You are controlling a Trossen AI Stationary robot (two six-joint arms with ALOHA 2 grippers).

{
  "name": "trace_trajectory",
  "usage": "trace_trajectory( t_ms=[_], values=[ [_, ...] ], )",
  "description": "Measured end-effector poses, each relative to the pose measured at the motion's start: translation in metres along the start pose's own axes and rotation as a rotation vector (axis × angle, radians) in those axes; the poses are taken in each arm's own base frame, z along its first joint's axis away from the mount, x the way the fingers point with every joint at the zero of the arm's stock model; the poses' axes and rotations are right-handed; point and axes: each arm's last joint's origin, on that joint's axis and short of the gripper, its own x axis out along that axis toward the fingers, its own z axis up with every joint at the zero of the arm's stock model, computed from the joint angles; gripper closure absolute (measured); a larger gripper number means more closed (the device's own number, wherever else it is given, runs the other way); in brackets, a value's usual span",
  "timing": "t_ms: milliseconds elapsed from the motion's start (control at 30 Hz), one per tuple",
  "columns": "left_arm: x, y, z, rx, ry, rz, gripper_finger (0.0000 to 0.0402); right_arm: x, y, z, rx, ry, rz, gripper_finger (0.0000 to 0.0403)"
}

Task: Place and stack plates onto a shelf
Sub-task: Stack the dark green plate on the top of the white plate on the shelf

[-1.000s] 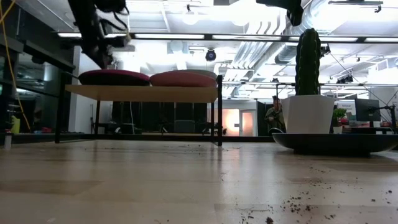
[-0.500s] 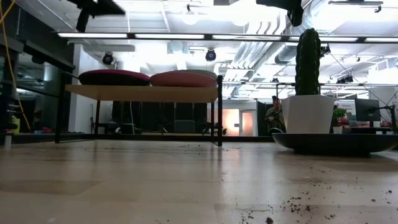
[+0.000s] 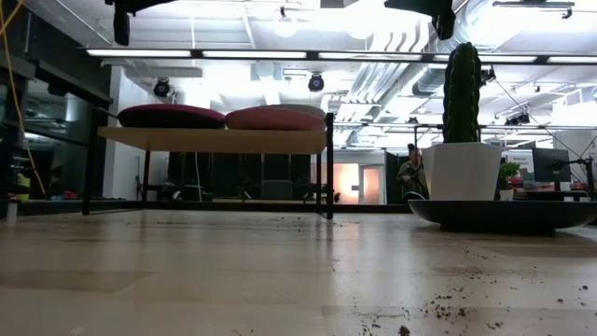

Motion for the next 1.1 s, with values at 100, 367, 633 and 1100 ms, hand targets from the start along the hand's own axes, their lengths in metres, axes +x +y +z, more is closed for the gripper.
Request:
trace_trajectory(
  t_ms=[100,367,633,1100],
  values=[
    [0.000,0.000,-0.001,0.001,0.005,-0.004,0.0401,0.000,0.000,0.000,0.000,-0.002,-0.002,0.0224],
    [0.000,-0.004,-0.003,0.023,0.042,-0.062,0.0401,0.000,0.001,0.002,0.005,-0.025,0.011,0.0224],
    [0.000,-0.009,-0.007,-0.022,0.086,-0.105,0.0401,0.000,0.002,0.004,0.008,-0.041,0.021,0.0224],
    [0.007,-0.024,-0.026,-0.021,0.249,-0.240,0.0402,0.000,0.002,0.004,0.008,-0.040,0.020,0.0224]
  ],
)
